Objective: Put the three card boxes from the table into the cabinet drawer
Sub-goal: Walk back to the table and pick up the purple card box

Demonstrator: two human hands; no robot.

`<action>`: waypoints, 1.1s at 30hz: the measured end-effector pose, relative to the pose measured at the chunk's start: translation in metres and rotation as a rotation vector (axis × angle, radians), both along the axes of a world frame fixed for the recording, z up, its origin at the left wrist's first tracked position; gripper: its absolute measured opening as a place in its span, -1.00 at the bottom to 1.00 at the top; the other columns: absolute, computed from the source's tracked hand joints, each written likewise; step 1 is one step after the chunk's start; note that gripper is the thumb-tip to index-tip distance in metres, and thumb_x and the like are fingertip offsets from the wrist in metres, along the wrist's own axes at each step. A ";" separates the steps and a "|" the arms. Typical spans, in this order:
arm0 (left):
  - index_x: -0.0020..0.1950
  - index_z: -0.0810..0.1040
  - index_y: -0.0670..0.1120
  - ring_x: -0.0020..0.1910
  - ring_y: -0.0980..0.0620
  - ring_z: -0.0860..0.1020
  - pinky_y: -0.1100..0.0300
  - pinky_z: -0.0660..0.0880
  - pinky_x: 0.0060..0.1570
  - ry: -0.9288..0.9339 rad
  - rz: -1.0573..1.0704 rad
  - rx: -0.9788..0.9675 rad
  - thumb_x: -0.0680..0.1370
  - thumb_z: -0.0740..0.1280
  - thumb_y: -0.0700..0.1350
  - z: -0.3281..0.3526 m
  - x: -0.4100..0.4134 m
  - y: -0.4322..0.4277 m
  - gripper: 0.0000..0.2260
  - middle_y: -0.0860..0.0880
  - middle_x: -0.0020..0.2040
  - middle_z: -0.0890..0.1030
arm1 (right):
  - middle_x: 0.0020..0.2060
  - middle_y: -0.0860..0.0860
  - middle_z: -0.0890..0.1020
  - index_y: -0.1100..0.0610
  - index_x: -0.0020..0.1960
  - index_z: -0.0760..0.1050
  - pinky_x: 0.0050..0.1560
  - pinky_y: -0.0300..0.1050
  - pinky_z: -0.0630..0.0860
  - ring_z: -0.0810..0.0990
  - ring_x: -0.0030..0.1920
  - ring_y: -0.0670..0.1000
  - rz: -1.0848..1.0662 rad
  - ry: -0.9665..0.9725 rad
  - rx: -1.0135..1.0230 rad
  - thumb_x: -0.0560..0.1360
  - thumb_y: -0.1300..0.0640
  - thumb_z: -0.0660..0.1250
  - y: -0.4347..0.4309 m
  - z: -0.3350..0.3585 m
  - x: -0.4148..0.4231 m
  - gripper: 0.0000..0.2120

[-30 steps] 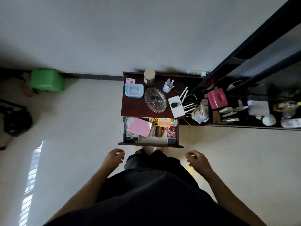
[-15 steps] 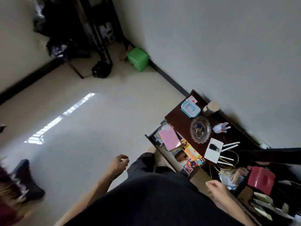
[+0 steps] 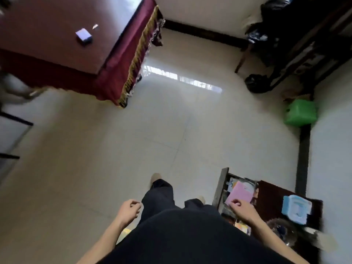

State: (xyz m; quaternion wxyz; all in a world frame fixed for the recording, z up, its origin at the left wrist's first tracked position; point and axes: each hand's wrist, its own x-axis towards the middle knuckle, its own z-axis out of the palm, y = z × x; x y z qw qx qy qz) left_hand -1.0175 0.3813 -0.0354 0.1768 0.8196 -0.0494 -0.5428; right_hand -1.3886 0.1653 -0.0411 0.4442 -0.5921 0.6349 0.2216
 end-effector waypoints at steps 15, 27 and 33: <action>0.04 0.57 -0.05 -0.33 0.03 0.51 0.22 0.40 -0.35 0.008 0.629 0.119 0.57 0.24 -0.10 -0.003 0.134 0.177 -0.86 -0.05 -0.22 0.60 | -0.24 0.10 0.68 0.15 0.02 0.61 -0.42 -0.31 0.45 0.61 -0.33 -0.01 0.430 -0.202 0.024 0.60 0.14 0.33 -0.035 0.004 0.383 -0.88; 0.00 0.57 0.03 -0.34 0.09 0.54 0.28 0.41 -0.37 -0.039 0.747 -0.008 0.55 0.26 -0.04 0.001 0.316 0.090 -0.88 0.01 -0.18 0.65 | -0.02 0.22 0.71 0.25 -0.02 0.63 0.00 -0.06 0.49 0.62 -0.03 0.12 0.689 -0.003 0.117 0.59 0.27 0.34 -0.082 -0.036 0.542 -0.90; 0.04 0.58 -0.02 -0.32 0.11 0.55 0.29 0.40 -0.36 -0.095 0.832 0.000 0.57 0.25 -0.04 0.019 0.403 0.091 -0.86 0.01 -0.18 0.63 | -0.14 0.19 0.71 0.28 0.02 0.66 -0.06 -0.04 0.52 0.67 -0.09 0.18 0.759 -0.063 0.121 0.60 0.17 0.33 -0.099 -0.038 0.698 -0.80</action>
